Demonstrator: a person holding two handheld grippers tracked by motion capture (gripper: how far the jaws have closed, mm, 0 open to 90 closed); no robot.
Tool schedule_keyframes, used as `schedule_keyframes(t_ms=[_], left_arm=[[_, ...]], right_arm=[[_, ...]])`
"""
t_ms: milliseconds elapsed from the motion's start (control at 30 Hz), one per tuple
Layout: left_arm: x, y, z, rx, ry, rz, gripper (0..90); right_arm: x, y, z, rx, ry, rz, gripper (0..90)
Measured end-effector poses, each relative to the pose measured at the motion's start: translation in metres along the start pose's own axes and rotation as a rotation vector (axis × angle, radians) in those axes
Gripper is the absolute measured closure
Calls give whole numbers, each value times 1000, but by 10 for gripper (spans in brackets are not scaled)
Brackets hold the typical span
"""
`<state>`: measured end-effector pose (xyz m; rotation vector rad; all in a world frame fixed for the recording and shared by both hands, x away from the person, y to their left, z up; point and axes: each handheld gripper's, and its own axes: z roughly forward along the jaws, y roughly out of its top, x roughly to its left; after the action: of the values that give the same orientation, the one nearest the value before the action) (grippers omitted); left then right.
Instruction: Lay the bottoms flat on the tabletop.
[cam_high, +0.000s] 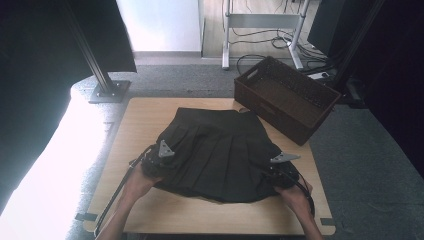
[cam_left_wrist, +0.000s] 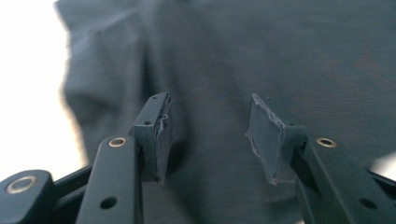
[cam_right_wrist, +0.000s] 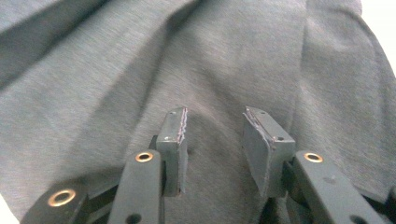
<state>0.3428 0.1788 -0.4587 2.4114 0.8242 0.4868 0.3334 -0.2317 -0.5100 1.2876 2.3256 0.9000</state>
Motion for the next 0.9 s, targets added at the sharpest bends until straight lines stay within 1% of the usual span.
schedule_keyframes(t_ms=[100,167,233,267,300,367,400,467,500,533,567,600,633,667,700,733,767,800,833,867,900], left_arm=[[-15,1,8,4,-70,7,488],[-22,1,16,10,-104,4,475],[-26,-1,26,34,-117,-6,472],[-26,-2,33,53,-116,-14,463],[-26,-4,39,65,-123,-28,462],[-24,-9,48,81,-160,-57,463],[-24,-11,52,79,-177,-76,475],[-24,-14,58,75,-233,-97,597],[-27,-15,61,76,-232,-87,653],[-30,-15,61,68,-213,-69,721],[-31,-14,58,61,-211,-56,778],[-30,-12,54,50,-224,-54,838],[-29,-11,48,33,-225,-66,845],[-26,-10,40,22,-213,-65,796],[-23,-10,31,7,-179,-60,695],[-20,-11,22,-5,-133,-53,583],[-14,-14,12,-9,-88,-46,532],[-7,-18,4,-10,-49,-57,507],[1,-22,-2,-15,-27,-79,491],[10,-28,-6,-17,-17,-108,484],[18,-35,-8,-6,2,-133,477]], right_arm=[[5,0,1,3,12,-11,573],[7,-1,2,8,17,-16,563],[7,-3,3,11,21,-16,546],[6,-5,4,13,27,-13,532],[7,-7,4,19,32,-9,520],[7,-11,5,26,31,-7,499],[6,-14,5,31,33,-6,485],[6,-20,7,59,35,-7,478],[6,-23,9,67,32,-10,477],[5,-26,9,54,35,-1,480],[4,-27,9,45,40,12,487],[4,-27,8,46,38,14,505],[4,-27,7,49,26,7,533],[4,-26,6,47,15,3,558],[4,-25,3,42,15,10,588],[4,-24,0,34,29,20,616],[4,-23,-3,20,36,27,636],[5,-22,-7,8,43,31,657],[6,-21,-9,-1,51,29,667],[8,-20,-10,-3,64,33,677],[11,-20,-10,-4,78,36,688]])
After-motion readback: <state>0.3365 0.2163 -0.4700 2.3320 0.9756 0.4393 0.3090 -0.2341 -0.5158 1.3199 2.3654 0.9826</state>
